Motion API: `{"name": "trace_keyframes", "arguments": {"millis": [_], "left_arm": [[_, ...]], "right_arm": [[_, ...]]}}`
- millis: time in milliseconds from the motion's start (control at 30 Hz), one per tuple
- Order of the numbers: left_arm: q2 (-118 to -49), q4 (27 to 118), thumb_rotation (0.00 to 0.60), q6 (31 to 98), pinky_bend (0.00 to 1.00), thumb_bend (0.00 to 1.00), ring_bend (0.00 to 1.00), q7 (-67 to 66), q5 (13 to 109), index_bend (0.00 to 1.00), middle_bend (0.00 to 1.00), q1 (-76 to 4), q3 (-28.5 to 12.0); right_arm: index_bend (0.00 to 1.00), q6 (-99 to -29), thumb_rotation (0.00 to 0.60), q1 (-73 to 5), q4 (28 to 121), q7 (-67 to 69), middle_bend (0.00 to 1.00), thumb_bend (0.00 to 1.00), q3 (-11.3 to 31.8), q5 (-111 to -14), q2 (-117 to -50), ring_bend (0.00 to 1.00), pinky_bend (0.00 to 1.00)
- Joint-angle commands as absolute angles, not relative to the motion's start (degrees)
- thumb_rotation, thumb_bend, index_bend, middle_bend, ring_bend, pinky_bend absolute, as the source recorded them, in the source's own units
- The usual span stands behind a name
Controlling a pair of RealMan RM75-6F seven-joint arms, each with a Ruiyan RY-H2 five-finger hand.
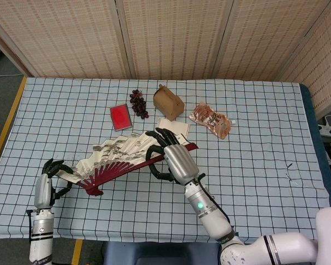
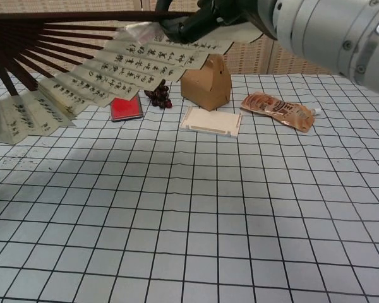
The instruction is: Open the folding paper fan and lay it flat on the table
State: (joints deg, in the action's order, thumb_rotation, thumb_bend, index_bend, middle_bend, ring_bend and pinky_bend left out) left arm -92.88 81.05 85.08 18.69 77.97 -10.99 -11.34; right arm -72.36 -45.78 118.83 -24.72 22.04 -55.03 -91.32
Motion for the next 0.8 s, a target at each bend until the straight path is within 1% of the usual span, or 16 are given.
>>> {"name": "trace_keyframes", "arguments": {"millis": [33, 267, 333, 367, 400, 467, 500, 567, 633, 800], "left_arm": [[-94.09, 77.97, 0.6, 86.23, 0.09, 0.66, 0.22, 19.74, 78.03, 0.83, 0.48, -10.56, -11.8], [-95.07, 75.78, 0.6, 87.11, 0.1, 0.66, 0.24, 20.91, 78.66, 0.82, 0.49, -10.56, -12.03], [-95.83, 74.09, 0.6, 87.98, 0.1, 0.66, 0.24, 20.77, 79.39, 0.82, 0.49, -10.67, -12.05], [-96.08, 73.38, 0.6, 88.14, 0.1, 0.66, 0.24, 20.59, 79.45, 0.82, 0.49, -10.68, -12.06], [-96.67, 71.67, 0.6, 88.31, 0.1, 0.66, 0.24, 19.92, 79.55, 0.82, 0.49, -10.77, -11.99], [-97.43, 70.0, 0.6, 88.27, 0.1, 0.66, 0.24, 19.85, 79.91, 0.81, 0.49, -10.9, -11.62], [-97.87, 68.84, 0.6, 88.25, 0.1, 0.66, 0.24, 19.72, 80.48, 0.79, 0.49, -11.0, -11.07], [-98.72, 66.54, 0.6, 88.6, 0.1, 0.64, 0.24, 19.37, 81.93, 0.7, 0.48, -11.19, -9.98], [-100.13, 62.85, 0.6, 89.08, 0.09, 0.62, 0.23, 18.54, 83.9, 0.64, 0.47, -11.65, -8.61], [-104.44, 52.62, 0.6, 88.99, 0.09, 0.61, 0.23, 19.1, 87.09, 0.59, 0.45, -12.11, -5.22]], "right_arm": [[0.7, -73.93, 0.6, -44.32, 119.02, -26.33, 0.12, 0.61, 19.81, -58.11, -89.04, 0.0, 0.0], [0.7, -74.39, 0.6, -43.35, 119.08, -26.73, 0.12, 0.61, 18.17, -59.61, -87.77, 0.0, 0.0], [0.7, -75.42, 0.6, -42.45, 118.61, -27.19, 0.12, 0.61, 16.48, -62.3, -87.4, 0.0, 0.0], [0.7, -75.97, 0.6, -41.92, 118.08, -27.75, 0.12, 0.61, 15.26, -63.98, -87.11, 0.0, 0.0], [0.7, -76.75, 0.6, -40.83, 117.44, -27.94, 0.12, 0.61, 13.13, -66.56, -86.69, 0.0, 0.0], [0.7, -77.19, 0.6, -39.73, 116.62, -27.25, 0.12, 0.61, 11.31, -68.8, -86.41, 0.0, 0.0], [0.7, -77.33, 0.6, -39.04, 116.02, -26.91, 0.12, 0.61, 10.13, -69.95, -86.23, 0.0, 0.0], [0.69, -77.61, 0.6, -37.97, 115.01, -26.3, 0.12, 0.61, 8.41, -71.67, -86.15, 0.0, 0.0], [0.69, -78.42, 0.6, -36.52, 113.48, -25.11, 0.12, 0.61, 6.54, -73.97, -86.41, 0.0, 0.0], [0.69, -81.03, 0.6, -32.29, 107.55, -21.41, 0.12, 0.61, 1.38, -79.76, -88.09, 0.0, 0.0]]}}
